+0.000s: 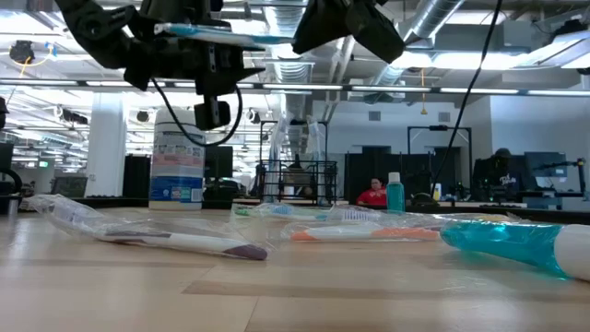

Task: Pick & Place toothbrushing station
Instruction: Put the bottom blue toothbrush into the black wire organizer

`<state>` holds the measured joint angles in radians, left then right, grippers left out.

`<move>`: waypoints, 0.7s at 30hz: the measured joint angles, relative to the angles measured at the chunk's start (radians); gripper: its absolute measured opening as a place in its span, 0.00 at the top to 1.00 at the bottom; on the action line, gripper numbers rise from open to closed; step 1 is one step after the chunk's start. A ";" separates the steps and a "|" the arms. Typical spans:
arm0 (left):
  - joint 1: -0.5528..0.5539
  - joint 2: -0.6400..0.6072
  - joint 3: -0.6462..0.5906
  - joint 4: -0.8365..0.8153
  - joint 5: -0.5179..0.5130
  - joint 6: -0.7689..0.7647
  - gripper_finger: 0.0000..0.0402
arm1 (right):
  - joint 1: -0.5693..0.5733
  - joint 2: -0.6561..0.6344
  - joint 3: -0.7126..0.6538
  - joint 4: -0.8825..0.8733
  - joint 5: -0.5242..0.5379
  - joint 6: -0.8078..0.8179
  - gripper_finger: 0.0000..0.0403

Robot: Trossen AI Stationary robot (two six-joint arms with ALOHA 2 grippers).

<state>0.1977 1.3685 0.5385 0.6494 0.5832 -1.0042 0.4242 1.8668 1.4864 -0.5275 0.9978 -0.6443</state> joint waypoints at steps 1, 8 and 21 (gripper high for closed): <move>0.000 0.006 0.002 0.009 0.008 0.000 0.77 | 0.000 0.003 0.000 -0.001 -0.001 0.000 1.00; 0.000 0.008 0.027 0.018 0.049 0.000 0.77 | 0.003 0.004 -0.001 0.031 -0.003 -0.008 1.00; 0.000 0.008 0.052 0.017 0.076 -0.026 0.77 | 0.008 0.004 -0.001 0.072 -0.003 -0.048 1.00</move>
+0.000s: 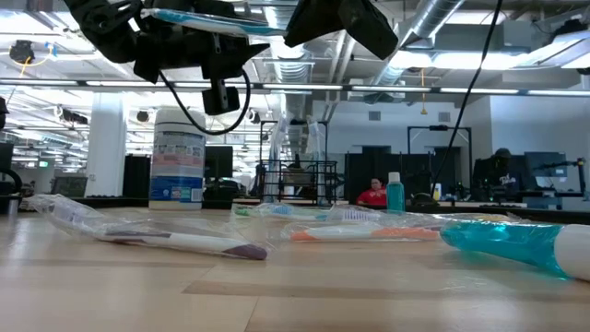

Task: Pick & Place toothbrushing station
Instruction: Put the bottom blue toothbrush into the black wire organizer

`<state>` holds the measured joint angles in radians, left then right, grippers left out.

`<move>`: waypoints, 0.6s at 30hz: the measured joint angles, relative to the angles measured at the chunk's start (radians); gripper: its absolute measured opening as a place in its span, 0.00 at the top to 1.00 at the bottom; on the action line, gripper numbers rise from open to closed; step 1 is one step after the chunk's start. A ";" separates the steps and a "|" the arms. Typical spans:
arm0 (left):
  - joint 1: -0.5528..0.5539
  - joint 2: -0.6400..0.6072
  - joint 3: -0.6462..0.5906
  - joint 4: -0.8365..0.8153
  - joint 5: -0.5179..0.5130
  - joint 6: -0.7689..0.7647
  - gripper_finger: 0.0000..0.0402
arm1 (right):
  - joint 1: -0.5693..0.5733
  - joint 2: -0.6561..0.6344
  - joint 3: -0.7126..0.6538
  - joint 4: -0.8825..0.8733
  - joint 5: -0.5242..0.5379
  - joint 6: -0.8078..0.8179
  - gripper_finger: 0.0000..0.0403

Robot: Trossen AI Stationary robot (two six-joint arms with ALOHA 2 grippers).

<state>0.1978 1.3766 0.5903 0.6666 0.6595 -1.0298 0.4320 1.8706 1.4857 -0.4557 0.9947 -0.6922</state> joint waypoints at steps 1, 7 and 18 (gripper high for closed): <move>0.000 0.000 0.000 0.000 0.003 0.000 0.77 | 0.000 0.000 0.000 0.000 0.000 0.000 1.00; 0.000 0.000 0.000 -0.001 0.021 -0.007 0.77 | 0.000 0.000 0.000 0.001 0.000 0.000 1.00; -0.006 0.044 0.000 -0.003 0.052 -0.054 0.77 | 0.000 0.000 0.000 0.034 0.000 -0.043 1.00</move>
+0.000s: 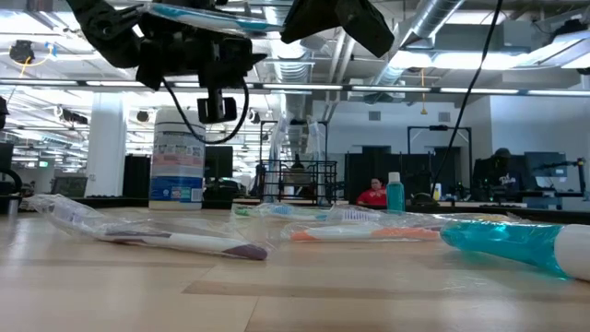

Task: Pick & Place toothbrushing station
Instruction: Put the bottom blue toothbrush into the black wire organizer

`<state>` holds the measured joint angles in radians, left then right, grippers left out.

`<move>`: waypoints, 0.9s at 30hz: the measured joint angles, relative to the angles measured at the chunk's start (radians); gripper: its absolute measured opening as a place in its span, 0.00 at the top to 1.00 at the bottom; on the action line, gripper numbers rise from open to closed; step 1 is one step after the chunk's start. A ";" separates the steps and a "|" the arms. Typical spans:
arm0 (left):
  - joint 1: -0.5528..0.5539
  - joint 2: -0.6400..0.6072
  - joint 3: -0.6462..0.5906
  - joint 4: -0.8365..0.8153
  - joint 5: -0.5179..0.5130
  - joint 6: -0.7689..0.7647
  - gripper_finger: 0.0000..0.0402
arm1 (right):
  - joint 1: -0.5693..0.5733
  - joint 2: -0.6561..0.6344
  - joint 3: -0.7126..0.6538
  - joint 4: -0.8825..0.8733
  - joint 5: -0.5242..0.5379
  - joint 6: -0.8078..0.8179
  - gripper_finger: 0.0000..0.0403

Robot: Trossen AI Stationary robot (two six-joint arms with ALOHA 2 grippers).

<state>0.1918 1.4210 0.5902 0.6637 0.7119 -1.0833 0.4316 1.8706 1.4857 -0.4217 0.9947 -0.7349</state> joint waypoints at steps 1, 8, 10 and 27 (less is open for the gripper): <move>-0.001 0.005 0.000 0.000 0.003 -0.005 0.77 | 0.000 0.000 0.000 0.000 0.000 0.000 1.00; -0.001 0.014 0.000 0.048 0.004 -0.025 0.77 | 0.006 0.000 0.000 -0.001 0.000 0.010 1.00; -0.001 0.008 0.000 0.052 0.008 -0.025 0.77 | 0.012 0.000 0.000 -0.002 -0.001 0.010 1.00; -0.026 0.007 0.000 0.062 0.018 -0.084 0.77 | 0.013 0.000 -0.001 0.011 -0.002 0.010 1.00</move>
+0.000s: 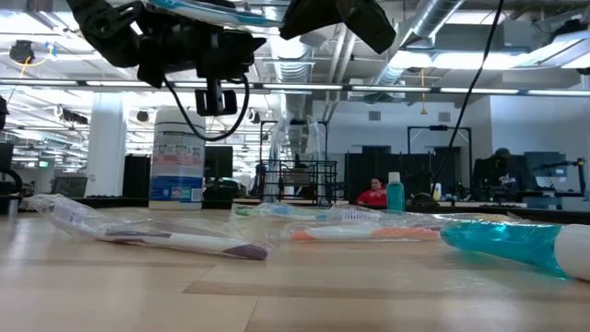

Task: Pick & Place toothbrushing station
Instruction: Put the bottom blue toothbrush into the black wire organizer

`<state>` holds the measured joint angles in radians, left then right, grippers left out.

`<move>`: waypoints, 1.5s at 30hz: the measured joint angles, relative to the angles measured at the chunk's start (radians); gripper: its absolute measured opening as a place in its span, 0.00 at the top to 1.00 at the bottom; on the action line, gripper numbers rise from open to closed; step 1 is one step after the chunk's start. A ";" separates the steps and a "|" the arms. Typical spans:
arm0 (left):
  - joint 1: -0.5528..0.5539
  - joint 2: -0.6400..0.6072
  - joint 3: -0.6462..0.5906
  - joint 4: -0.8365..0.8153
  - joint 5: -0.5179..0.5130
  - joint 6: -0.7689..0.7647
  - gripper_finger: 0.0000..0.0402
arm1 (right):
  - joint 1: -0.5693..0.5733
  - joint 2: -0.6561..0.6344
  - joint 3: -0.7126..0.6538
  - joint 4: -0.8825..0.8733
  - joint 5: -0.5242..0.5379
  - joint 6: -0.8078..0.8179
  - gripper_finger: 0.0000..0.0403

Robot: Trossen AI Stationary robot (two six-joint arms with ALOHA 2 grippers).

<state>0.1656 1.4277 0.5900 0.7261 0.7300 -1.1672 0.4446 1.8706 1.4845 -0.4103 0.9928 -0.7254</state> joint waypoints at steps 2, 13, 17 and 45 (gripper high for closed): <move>-0.008 0.000 0.000 0.000 0.000 -0.017 0.77 | 0.000 0.000 0.000 0.000 0.000 0.000 1.00; -0.023 0.000 0.000 0.001 -0.012 -0.020 0.77 | 0.000 0.000 0.000 0.001 0.000 0.000 1.00; -0.023 0.000 0.000 0.001 -0.013 -0.022 0.77 | 0.000 0.000 0.000 0.001 -0.005 0.000 1.00; -0.058 0.000 -0.001 -0.013 -0.016 -0.019 0.91 | -0.008 -0.001 0.000 0.008 -0.026 -0.008 0.97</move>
<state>0.1076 1.4277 0.5892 0.7131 0.7139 -1.1866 0.4362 1.8699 1.4845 -0.4025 0.9668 -0.7338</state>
